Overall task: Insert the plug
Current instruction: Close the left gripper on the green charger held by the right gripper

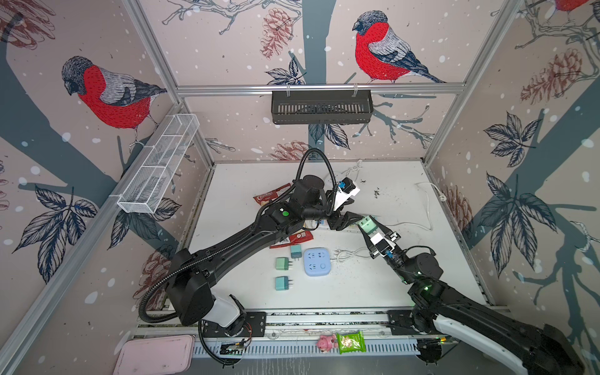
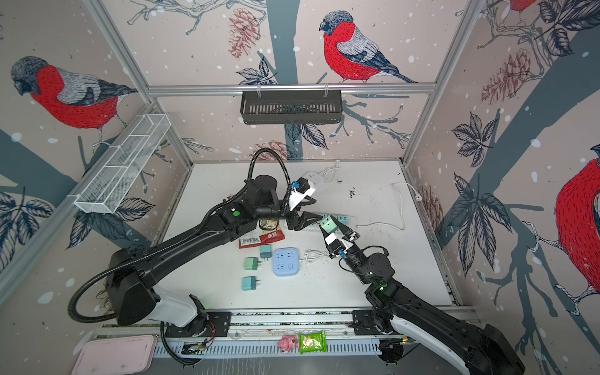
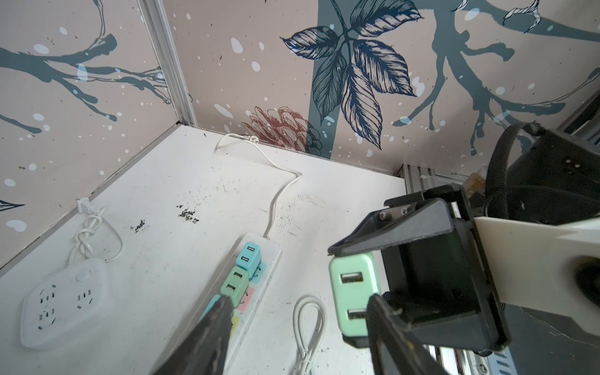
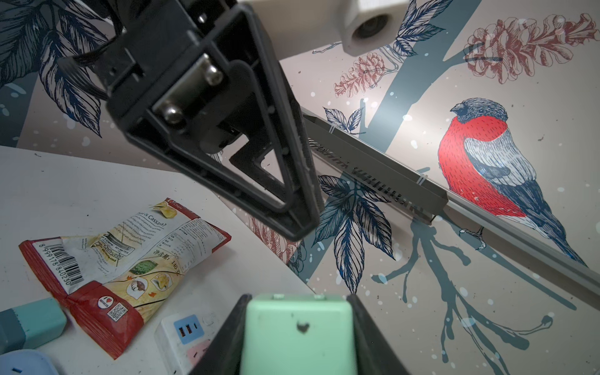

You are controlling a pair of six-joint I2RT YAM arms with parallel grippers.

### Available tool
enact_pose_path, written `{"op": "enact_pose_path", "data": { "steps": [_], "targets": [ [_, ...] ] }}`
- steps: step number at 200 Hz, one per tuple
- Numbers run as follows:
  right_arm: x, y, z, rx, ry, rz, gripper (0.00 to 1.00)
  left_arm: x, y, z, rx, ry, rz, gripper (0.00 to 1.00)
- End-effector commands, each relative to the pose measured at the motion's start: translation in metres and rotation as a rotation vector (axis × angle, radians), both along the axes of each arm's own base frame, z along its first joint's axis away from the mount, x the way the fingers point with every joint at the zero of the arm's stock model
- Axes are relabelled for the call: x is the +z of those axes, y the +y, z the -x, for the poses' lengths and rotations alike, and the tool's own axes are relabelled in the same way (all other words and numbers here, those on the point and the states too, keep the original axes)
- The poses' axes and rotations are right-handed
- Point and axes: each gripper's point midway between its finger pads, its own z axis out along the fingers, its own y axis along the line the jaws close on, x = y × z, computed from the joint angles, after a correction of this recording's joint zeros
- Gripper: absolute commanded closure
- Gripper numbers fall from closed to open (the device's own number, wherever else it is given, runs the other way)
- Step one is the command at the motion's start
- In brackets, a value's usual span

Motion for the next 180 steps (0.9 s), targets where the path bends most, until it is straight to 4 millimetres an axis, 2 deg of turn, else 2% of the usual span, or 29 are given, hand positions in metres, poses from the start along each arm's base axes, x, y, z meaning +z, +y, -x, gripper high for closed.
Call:
{"op": "enact_pose_path", "data": {
  "steps": [1,83,148,180],
  "targets": [
    [0.009,-0.003,-0.001,-0.022,-0.022,-0.017,1.00,-0.003,-0.002,0.001,-0.013,-0.021,-0.031,0.34],
    [0.010,0.001,0.005,-0.009,-0.038,0.000,1.00,-0.011,-0.010,0.000,-0.022,-0.006,-0.057,0.35],
    [0.010,-0.002,0.002,-0.039,-0.030,-0.005,1.00,-0.016,-0.021,0.019,-0.099,-0.001,-0.084,0.32],
    [0.011,-0.003,0.001,-0.047,-0.028,-0.009,1.00,-0.019,-0.022,0.019,-0.094,-0.004,-0.096,0.32]
  ]
}}
